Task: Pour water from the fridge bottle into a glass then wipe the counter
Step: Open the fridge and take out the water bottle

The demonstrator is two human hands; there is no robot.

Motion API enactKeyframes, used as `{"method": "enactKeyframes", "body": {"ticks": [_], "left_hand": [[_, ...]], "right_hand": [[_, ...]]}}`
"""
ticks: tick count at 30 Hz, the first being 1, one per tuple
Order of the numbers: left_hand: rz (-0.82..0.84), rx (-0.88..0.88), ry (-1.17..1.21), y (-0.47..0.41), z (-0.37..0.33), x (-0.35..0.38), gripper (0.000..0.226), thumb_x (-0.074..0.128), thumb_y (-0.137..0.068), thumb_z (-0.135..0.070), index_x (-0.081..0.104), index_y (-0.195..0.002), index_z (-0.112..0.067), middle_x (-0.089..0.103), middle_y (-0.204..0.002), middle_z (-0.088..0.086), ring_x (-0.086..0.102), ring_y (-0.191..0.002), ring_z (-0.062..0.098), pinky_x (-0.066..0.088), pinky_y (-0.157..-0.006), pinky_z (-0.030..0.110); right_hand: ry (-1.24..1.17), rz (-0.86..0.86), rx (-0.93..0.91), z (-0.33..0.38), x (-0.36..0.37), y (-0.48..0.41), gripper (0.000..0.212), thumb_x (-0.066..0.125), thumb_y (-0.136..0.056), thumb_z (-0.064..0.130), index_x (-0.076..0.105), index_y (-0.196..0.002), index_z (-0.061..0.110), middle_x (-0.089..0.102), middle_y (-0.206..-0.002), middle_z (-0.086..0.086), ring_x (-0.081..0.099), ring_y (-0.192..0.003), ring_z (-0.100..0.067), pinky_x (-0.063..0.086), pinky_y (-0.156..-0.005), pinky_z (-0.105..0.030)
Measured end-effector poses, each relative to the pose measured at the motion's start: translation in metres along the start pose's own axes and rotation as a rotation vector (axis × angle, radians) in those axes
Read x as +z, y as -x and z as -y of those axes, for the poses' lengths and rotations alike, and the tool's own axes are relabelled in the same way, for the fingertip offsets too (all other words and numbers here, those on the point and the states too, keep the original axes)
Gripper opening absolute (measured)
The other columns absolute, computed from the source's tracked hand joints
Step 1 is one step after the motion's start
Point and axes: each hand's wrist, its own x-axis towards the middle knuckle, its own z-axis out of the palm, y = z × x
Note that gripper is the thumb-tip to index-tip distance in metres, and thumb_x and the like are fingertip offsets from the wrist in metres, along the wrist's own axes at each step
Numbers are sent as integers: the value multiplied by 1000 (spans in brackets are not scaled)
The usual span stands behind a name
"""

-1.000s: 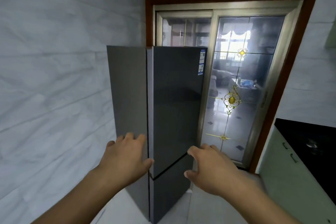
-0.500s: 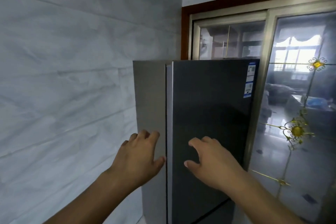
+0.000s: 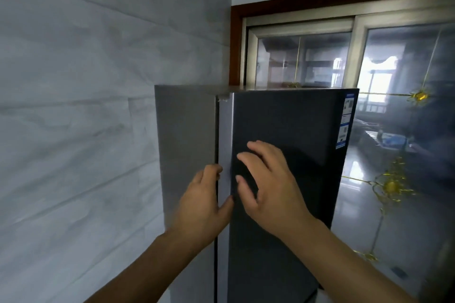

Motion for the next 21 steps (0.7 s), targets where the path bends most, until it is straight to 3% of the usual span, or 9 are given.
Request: {"method": "enactKeyframes", "body": {"ticks": [3,6,8,14,21], "left_hand": [[62,60,226,-16,15,13,49,76,-87,-36,40,-119,-42,53,-112,-24,54,-98,-13,44,-75,3],[57,74,396,-29,29,25,36,77,-85,-23,51,-109,-31,58,-105,-15,58,-96,1,53,-78,21],[41,77,449,-34,36,32,31,76,-85,-22,53,-105,-29,58,-100,-11,59,-90,4,51,-73,18],[6,128,466,-35,42,45,31,72,-81,-19,46,-94,-31,53,-85,-16,55,-85,-7,43,-68,5],[-3,113,458,-32,39,46,31,72,-81,-21,46,-96,-30,52,-87,-15,54,-90,-7,43,-60,7]], "right_hand": [[144,5,-157,-8,21,-17,31,63,-91,23,63,-119,10,55,-137,-15,39,-141,-28,35,-116,-39],[290,57,-257,-13,34,-35,27,62,-93,22,68,-115,7,60,-134,-18,41,-140,-33,34,-116,-45],[385,67,-310,-14,39,-45,24,62,-93,21,70,-110,7,64,-129,-17,44,-138,-35,33,-116,-48],[550,109,-388,-8,40,-59,14,62,-90,19,72,-86,9,72,-110,-11,52,-133,-33,27,-118,-52],[581,107,-376,-6,43,-59,14,59,-90,17,70,-85,9,71,-102,-13,57,-125,-33,28,-117,-56]]}}
